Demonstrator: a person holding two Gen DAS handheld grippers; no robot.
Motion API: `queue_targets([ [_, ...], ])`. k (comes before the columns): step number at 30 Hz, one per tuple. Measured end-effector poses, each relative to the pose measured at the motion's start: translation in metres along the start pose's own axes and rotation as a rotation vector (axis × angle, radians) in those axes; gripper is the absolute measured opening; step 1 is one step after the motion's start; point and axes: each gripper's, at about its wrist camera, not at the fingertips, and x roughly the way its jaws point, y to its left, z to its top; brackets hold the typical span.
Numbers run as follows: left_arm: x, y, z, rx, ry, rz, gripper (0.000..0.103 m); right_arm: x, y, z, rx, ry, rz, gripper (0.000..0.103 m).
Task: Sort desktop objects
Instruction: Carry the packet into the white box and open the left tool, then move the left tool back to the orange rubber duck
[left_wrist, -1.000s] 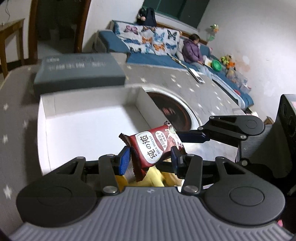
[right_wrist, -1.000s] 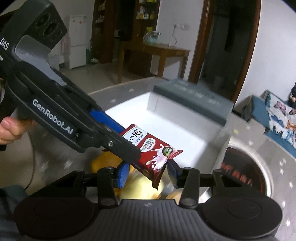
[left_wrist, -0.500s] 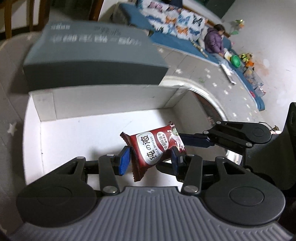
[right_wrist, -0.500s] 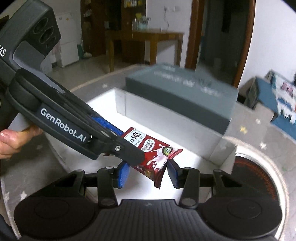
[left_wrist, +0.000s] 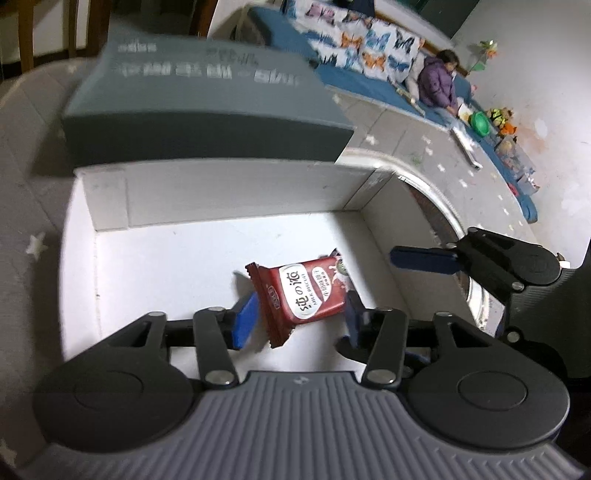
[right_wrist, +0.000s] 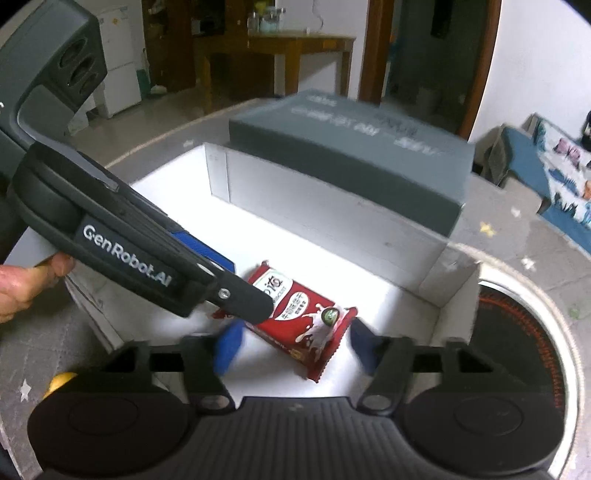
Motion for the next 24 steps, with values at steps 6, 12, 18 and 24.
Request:
queue_targets([
  [6, -0.044, -0.018, -0.023, 0.059, -0.088, -0.002, 0.066, -0.041, 0.011, -0.01, -0.009, -0.078, -0.014, 0.098],
  [12, -0.083, -0.036, -0.062, 0.11, -0.141, 0.001, 0.066, -0.075, 0.032, -0.026, -0.059, -0.121, -0.007, 0.099],
  [18, -0.1, -0.042, -0.1, 0.125, -0.145, 0.06, 0.066, -0.091, 0.056, -0.045, -0.122, -0.137, 0.049, 0.099],
  [24, -0.096, -0.038, -0.13, 0.079, -0.075, 0.031, 0.066, -0.094, 0.081, -0.055, -0.217, -0.137, 0.124, 0.099],
])
